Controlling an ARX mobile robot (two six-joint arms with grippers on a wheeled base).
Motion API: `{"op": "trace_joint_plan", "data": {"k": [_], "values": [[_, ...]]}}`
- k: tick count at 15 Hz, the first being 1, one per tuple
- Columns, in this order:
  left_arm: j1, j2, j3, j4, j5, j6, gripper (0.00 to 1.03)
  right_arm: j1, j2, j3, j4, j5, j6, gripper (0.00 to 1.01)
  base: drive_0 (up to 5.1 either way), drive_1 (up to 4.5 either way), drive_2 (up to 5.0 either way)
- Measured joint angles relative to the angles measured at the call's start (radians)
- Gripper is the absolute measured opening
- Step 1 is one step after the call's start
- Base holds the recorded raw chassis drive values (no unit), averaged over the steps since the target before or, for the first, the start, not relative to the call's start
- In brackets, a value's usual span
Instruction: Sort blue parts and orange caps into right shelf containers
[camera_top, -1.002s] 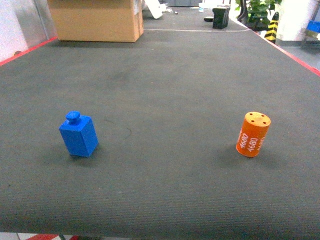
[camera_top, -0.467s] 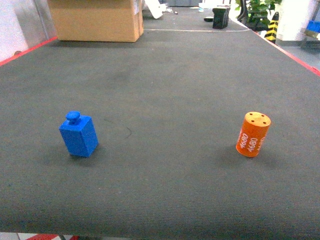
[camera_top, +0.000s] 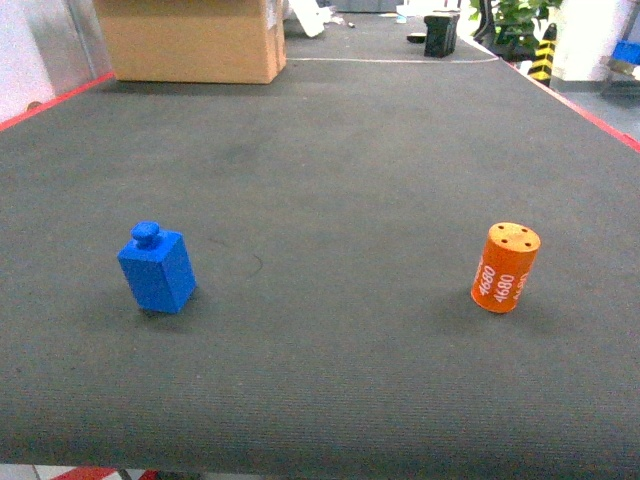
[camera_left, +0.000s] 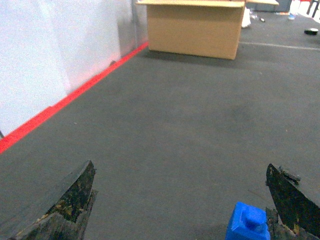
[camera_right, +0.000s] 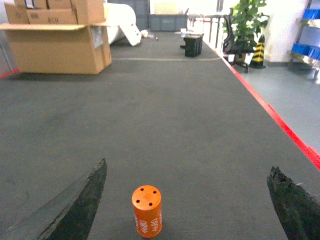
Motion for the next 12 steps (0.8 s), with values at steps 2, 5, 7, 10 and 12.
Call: {"op": "trace_joint_plan", "data": {"k": [2, 5, 7, 10, 12], "values": [[0.012, 0.26, 0.151, 0.008, 0.087, -0.01, 0.98, -0.007, 0.292, 0.121, 0.074, -0.026, 0.006, 0.98, 0.0, 0.0, 0.0], [-0.003, 0.497, 0.302, 0.03, 0.151, -0.042, 0.98, -0.008, 0.589, 0.247, 0.1, -0.049, 0.035, 0.98, 0.0, 0.0, 0.0], [-0.023, 0.597, 0.359, 0.024, 0.184, -0.054, 0.98, -0.006, 0.687, 0.301, 0.102, -0.047, 0.047, 0.98, 0.0, 0.0, 0.0], [-0.037, 0.69, 0.435, -0.019, 0.214, -0.058, 0.98, -0.007, 0.771, 0.356, 0.106, -0.046, 0.076, 0.98, 0.0, 0.0, 0.0], [-0.049, 0.73, 0.459, -0.021, 0.22, -0.058, 0.98, -0.008, 0.829, 0.379, 0.105, -0.047, 0.092, 0.98, 0.0, 0.0, 0.0]]}}
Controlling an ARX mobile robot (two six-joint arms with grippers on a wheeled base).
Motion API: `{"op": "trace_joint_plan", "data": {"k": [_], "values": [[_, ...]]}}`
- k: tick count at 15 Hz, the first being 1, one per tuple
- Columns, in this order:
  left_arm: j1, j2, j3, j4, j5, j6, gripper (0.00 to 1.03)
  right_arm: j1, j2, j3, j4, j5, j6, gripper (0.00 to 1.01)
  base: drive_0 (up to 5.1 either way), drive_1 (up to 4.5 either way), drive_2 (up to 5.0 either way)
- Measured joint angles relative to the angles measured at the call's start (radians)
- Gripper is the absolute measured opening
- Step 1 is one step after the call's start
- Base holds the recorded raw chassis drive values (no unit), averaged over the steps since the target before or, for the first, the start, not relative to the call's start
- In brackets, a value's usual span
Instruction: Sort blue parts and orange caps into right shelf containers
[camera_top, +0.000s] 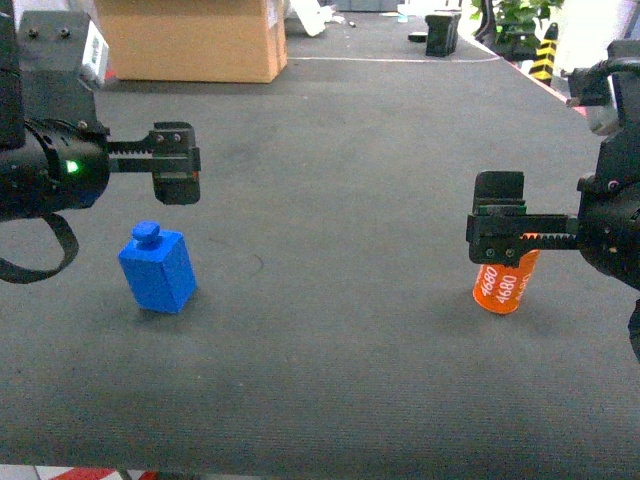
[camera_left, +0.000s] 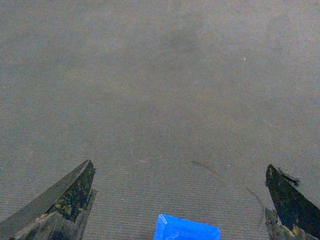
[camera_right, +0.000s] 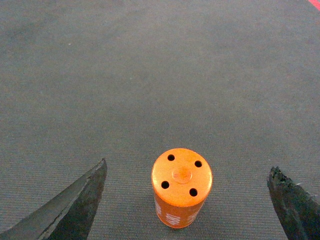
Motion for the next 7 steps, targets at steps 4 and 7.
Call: {"op": "trace_joint_plan", "data": {"k": [4, 7], "values": [[-0.022, 0.065, 0.007, -0.011, 0.006, -0.007, 0.98, -0.013, 0.09, 0.038, 0.003, 0.001, 0.02, 0.98, 0.0, 0.0, 0.0], [-0.038, 0.069, 0.007, -0.026, 0.003, -0.011, 0.98, -0.019, 0.133, 0.054, 0.009, 0.0, 0.037, 0.98, 0.0, 0.0, 0.0]]}}
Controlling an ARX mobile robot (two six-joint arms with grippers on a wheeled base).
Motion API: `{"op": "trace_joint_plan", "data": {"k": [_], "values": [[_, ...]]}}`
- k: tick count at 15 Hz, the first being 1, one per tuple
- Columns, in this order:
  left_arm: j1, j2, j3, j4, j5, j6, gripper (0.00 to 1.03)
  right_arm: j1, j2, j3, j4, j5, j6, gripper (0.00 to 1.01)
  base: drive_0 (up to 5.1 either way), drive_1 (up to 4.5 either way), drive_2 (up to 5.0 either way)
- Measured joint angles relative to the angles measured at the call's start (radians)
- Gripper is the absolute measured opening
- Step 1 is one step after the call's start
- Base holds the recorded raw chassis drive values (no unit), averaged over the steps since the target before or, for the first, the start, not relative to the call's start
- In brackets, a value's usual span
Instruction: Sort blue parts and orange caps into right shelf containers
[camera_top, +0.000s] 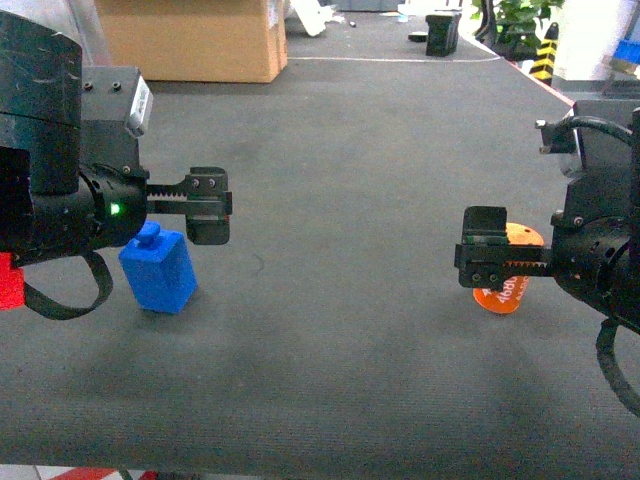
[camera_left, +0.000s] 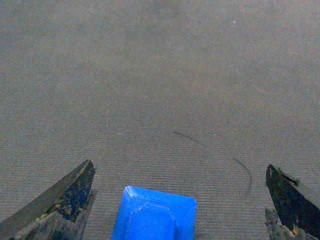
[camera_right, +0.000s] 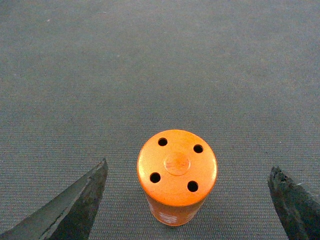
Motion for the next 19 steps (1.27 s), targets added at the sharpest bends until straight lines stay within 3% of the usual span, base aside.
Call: {"op": "trace_joint_plan", "data": {"k": [10, 16, 19], "values": [[-0.002, 0.086, 0.0, -0.035, -0.018, -0.019, 0.98, -0.001, 0.13, 0.05, 0.005, -0.008, 0.039, 0.98, 0.0, 0.0, 0.0], [0.016, 0.158, 0.048, -0.045, -0.018, -0.025, 0.98, 0.001, 0.189, 0.105, -0.012, -0.008, 0.092, 0.98, 0.0, 0.0, 0.0], [0.027, 0.18, 0.056, -0.043, -0.006, -0.041, 0.98, 0.01, 0.208, 0.12, -0.013, 0.002, 0.095, 0.95, 0.0, 0.0, 0.0]]}}
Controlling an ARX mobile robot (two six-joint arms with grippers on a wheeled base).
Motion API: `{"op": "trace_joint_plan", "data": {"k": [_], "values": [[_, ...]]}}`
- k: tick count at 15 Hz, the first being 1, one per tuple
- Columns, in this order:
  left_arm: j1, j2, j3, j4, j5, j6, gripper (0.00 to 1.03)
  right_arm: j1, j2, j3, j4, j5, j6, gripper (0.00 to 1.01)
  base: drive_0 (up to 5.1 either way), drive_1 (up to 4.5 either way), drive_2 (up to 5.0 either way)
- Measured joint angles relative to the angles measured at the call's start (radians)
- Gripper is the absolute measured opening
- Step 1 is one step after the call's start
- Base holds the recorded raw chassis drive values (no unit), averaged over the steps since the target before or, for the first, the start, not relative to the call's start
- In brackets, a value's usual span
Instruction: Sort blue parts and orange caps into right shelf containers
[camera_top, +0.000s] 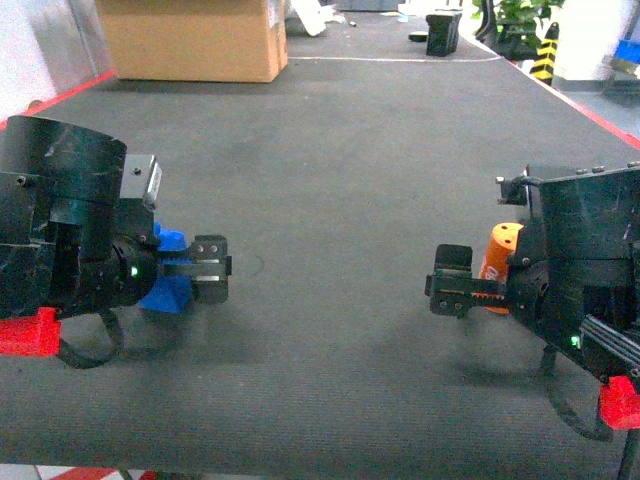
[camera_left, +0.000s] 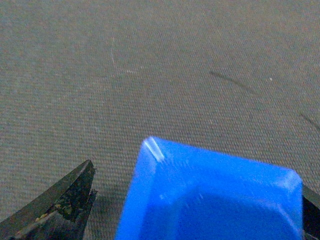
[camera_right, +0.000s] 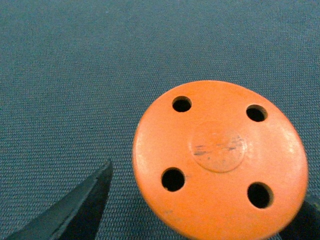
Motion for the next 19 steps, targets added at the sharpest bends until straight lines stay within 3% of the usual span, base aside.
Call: {"op": "trace_joint_plan", "data": {"k": [2, 5, 8, 11, 13, 16, 19], "values": [[0.009, 0.005, 0.01, 0.016, 0.0, 0.0, 0.98, 0.005, 0.005, 0.004, 0.0, 0.006, -0.014, 0.77, 0.0, 0.0, 0.0], [0.01, 0.009, 0.01, 0.023, 0.004, -0.001, 0.72, 0.005, 0.005, 0.005, 0.006, 0.01, -0.043, 0.5, 0.0, 0.0, 0.0], [0.01, 0.009, 0.01, 0.03, 0.006, -0.001, 0.45, 0.005, 0.005, 0.005, 0.008, 0.014, -0.045, 0.45, 0.0, 0.0, 0.0], [0.01, 0.007, -0.006, 0.063, -0.002, 0.0, 0.43, 0.005, -0.003, -0.022, 0.042, 0.026, -0.05, 0.45, 0.0, 0.0, 0.0], [0.013, -0.05, -0.084, 0.132, -0.054, -0.002, 0.43, 0.005, -0.072, -0.092, 0.103, 0.048, -0.068, 0.45, 0.0, 0.0, 0.0], [0.012, -0.329, -0.256, 0.298, -0.185, 0.003, 0.42, 0.004, -0.328, -0.264, 0.212, 0.058, -0.108, 0.45, 0.0, 0.0, 0.0], [-0.004, -0.695, -0.485, 0.353, -0.342, 0.085, 0.42, -0.024, -0.672, -0.462, 0.105, 0.06, -0.14, 0.45, 0.0, 0.0, 0.0]]}}
